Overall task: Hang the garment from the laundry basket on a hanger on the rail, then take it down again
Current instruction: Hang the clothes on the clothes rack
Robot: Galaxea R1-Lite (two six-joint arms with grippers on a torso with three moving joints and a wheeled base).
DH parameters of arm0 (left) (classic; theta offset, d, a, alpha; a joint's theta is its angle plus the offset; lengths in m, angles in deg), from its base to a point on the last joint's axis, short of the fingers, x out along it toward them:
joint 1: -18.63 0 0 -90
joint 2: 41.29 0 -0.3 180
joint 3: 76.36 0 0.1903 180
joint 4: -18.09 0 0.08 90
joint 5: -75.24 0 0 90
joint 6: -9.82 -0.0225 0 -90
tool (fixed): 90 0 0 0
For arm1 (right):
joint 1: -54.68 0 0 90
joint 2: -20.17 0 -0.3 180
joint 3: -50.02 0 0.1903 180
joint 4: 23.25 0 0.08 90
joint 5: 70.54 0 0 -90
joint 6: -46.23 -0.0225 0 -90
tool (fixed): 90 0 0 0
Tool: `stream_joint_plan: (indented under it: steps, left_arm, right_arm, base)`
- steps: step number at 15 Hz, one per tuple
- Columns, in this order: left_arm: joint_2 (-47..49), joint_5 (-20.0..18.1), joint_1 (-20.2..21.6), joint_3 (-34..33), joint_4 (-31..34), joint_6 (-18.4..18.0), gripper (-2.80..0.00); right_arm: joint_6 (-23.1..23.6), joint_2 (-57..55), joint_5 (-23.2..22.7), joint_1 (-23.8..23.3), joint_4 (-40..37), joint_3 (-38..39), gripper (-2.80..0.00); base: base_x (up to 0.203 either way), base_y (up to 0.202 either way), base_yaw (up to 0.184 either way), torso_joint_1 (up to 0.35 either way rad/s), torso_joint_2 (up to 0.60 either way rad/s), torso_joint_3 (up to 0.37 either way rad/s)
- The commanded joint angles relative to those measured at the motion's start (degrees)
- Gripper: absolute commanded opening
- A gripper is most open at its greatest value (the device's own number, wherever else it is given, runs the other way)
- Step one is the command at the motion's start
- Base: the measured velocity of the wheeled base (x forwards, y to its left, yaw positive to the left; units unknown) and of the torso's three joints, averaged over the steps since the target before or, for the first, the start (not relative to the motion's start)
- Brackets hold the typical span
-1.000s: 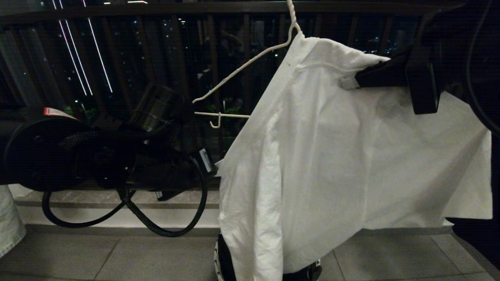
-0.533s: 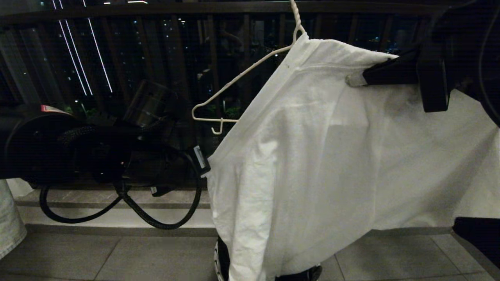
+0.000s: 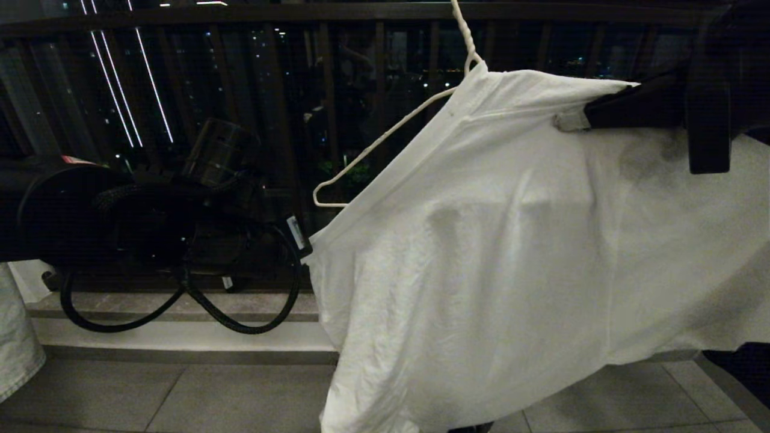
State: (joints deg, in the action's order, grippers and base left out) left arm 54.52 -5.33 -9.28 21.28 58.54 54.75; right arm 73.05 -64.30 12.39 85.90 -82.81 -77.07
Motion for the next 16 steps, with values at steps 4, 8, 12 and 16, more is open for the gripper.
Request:
stream_joint_plan:
  steps: [4, 8, 12, 16]
  left_arm:
    - [0.6, 0.15, 1.48, 0.41, 0.15, 0.08, -2.8]
    - [0.34, 0.15, 2.66, 1.22, 0.15, 0.08, -2.8]
    - [-0.01, 0.15, 4.62, 2.36, 0.24, -0.01, -2.8]
    - [-0.37, 0.15, 5.1, 2.39, 0.15, -1.5, -2.8]
  right_arm:
    - [0.16, 1.61, -0.22, 0.07, -0.28, 0.54, -2.8]
    - [0.41, 2.58, -0.71, 0.07, -0.28, 3.37, -2.8]
    - [0.77, 3.43, -0.84, 0.13, -0.2, 7.27, -2.8]
    - [0.86, 3.52, -0.93, 0.59, -0.19, 8.44, -2.8]
  base:
    - [0.0, 0.0, 0.0, 0.0, 0.0, 0.0]
    - [0.0, 0.0, 0.0, 0.0, 0.0, 0.0]
    - [0.0, 0.0, 0.0, 0.0, 0.0, 0.0]
    - [0.0, 0.0, 0.0, 0.0, 0.0, 0.0]
